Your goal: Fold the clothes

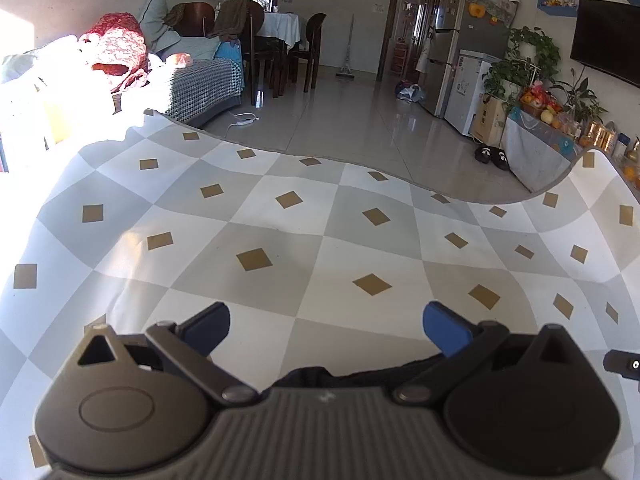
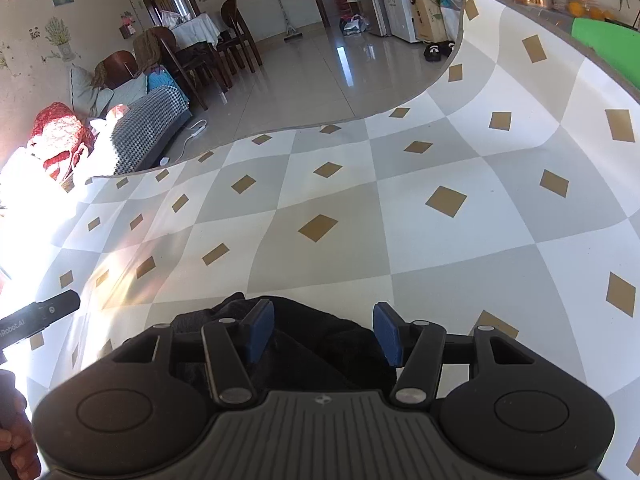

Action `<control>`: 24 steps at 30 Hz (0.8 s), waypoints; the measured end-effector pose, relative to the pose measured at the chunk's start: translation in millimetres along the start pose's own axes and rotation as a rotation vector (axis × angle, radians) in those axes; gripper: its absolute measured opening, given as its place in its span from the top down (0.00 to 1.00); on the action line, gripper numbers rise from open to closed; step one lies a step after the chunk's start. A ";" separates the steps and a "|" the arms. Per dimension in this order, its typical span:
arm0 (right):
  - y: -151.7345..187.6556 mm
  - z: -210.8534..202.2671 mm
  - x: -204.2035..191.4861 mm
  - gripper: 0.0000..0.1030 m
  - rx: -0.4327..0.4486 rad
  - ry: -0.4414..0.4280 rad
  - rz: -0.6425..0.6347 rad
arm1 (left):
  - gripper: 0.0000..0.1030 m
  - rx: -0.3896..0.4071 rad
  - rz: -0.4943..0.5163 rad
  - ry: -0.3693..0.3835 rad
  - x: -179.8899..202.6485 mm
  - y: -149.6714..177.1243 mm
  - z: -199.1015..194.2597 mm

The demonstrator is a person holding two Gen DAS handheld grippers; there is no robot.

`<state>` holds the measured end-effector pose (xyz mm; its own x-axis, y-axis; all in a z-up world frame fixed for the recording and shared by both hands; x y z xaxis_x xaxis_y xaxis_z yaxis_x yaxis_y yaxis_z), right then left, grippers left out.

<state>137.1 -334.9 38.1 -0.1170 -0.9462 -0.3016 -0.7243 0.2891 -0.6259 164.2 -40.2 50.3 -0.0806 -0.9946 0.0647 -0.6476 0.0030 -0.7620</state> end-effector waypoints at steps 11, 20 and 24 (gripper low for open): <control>66.1 19.2 -1.3 0.46 -0.233 0.002 -0.196 | 0.00 -0.175 0.328 0.167 71.4 70.2 5.6; 79.2 22.5 -17.2 0.45 -0.252 -0.031 -0.312 | 0.00 -0.235 0.405 0.196 85.3 104.1 7.5; 84.0 32.3 -21.2 0.43 -0.264 -0.023 -0.330 | 0.00 -0.270 0.398 0.177 81.9 112.4 15.6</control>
<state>100.7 -285.8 -31.2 0.1635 -0.9774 -0.1341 -0.8699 -0.0787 -0.4869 96.6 -122.9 -40.1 -0.4727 -0.8783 -0.0712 -0.7114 0.4281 -0.5574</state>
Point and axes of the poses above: each gripper's, at about its wrist camera, not at the fingertips, and z roughly the way its jaws point, x to its right, y to its underside, the point moved 10 cm from there along z, roughly the way its jaws point, and after that the axes turned 3 degrees about z, right-handed, at the moved point
